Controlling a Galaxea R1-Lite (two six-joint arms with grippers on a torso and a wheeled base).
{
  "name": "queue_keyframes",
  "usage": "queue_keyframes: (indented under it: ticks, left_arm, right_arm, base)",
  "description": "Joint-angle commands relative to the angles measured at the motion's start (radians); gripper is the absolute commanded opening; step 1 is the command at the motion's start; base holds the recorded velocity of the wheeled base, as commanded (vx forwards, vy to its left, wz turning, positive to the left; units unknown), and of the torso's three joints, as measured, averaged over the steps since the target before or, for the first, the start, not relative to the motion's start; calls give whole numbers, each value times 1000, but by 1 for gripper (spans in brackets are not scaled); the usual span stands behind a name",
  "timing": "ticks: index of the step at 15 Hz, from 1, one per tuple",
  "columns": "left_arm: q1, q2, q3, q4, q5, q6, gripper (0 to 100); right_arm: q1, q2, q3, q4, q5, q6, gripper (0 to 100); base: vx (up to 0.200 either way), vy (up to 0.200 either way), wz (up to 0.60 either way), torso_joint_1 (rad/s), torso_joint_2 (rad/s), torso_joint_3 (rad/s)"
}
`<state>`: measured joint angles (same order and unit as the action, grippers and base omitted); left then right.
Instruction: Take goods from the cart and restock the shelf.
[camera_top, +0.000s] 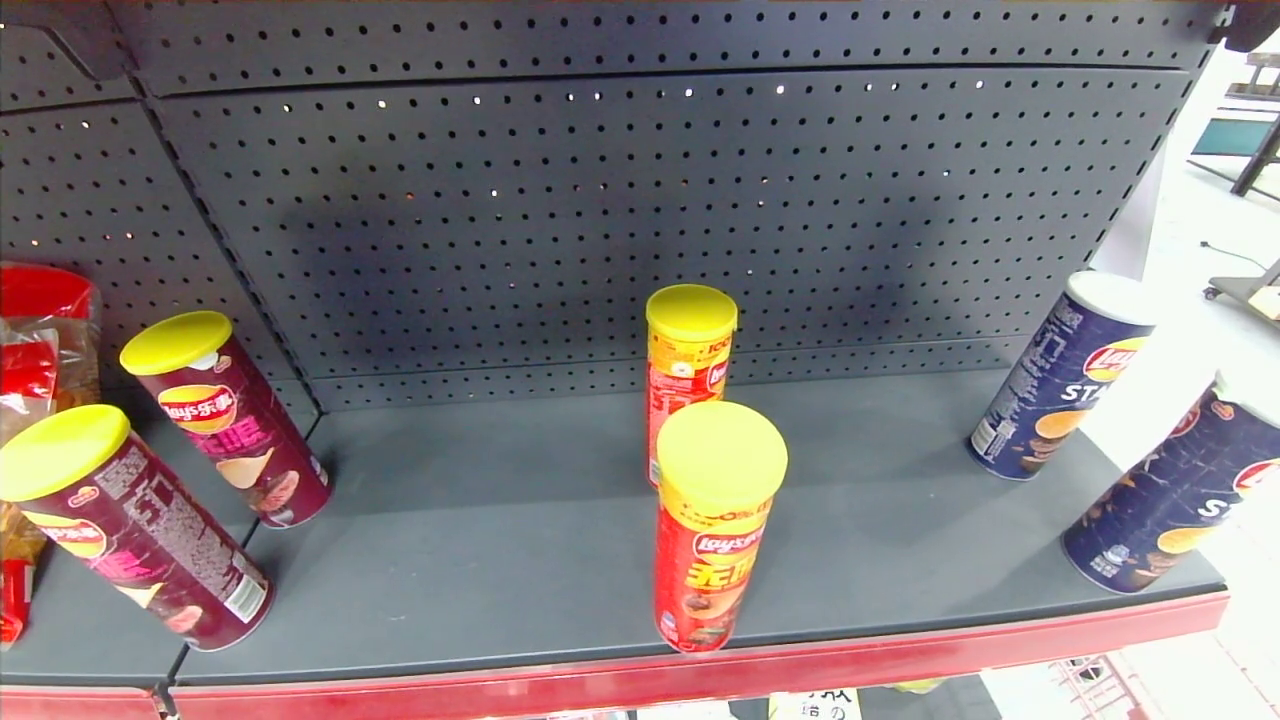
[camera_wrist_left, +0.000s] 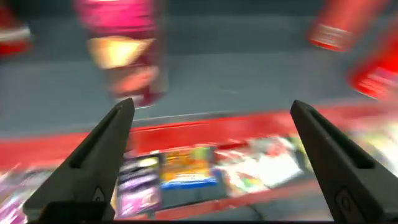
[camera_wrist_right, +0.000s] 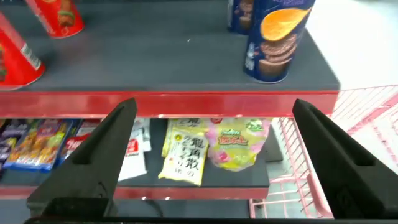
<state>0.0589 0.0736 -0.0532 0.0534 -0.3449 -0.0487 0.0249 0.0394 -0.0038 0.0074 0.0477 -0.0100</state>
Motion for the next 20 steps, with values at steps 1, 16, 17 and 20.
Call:
queue_keyframes:
  ticks: [1,16,17,20]
  left_arm:
    - [-22,5,4,-1,-11,3,100]
    - [-51,-74,29,-56,199,0,100]
    - [-53,-74,29,-56,198,1,100]
    - [-53,-74,30,-56,135,23,100]
  right_arm:
    - [-19,-27,1,0,3,-1,100]
    - [-22,-35,1,-1,-9,2,100]
    - [-22,-35,1,-1,-9,2,100]
    - [-22,-35,1,-1,-8,2,100]
  base:
    - [0,0,0,0,0,0]
    - [0,0,120,1,0,0]
    - [0,0,0,0,0,0]
    - [0,0,0,0,0,0]
